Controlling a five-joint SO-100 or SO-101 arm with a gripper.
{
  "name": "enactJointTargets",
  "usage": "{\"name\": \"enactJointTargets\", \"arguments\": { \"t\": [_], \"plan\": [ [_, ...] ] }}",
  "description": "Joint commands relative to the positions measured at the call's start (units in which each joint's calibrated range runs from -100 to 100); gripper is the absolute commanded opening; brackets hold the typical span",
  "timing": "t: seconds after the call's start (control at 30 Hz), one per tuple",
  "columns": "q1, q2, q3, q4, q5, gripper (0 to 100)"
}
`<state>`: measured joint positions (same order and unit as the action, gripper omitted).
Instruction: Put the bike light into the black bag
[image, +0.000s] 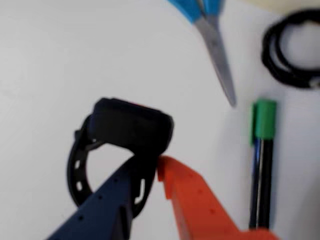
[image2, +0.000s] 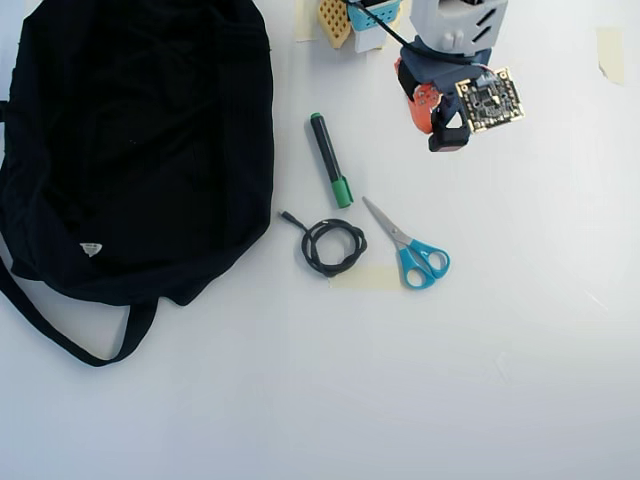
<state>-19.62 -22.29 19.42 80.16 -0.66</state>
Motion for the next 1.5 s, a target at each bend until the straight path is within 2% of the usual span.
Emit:
{"name": "enactJointTargets", "arguments": {
  "t": [0.0, 0.6, 0.7, 1.2, 1.37, 1.47],
  "plan": [
    [1.7, -8.2, 2.0, -0.4, -1.0, 2],
    [8.8, -13.0, 4.6, -0.4, -2.3, 2],
    [14.2, -13.1, 4.0, -0.4, -4.7, 2],
    [32.8, -14.9, 4.7, -0.5, -4.6, 2],
    [38.8, -15.0, 4.4, -5.0, -3.6, 2],
    [39.8, -14.9, 4.4, -6.3, -5.6, 2]
  ]
}}
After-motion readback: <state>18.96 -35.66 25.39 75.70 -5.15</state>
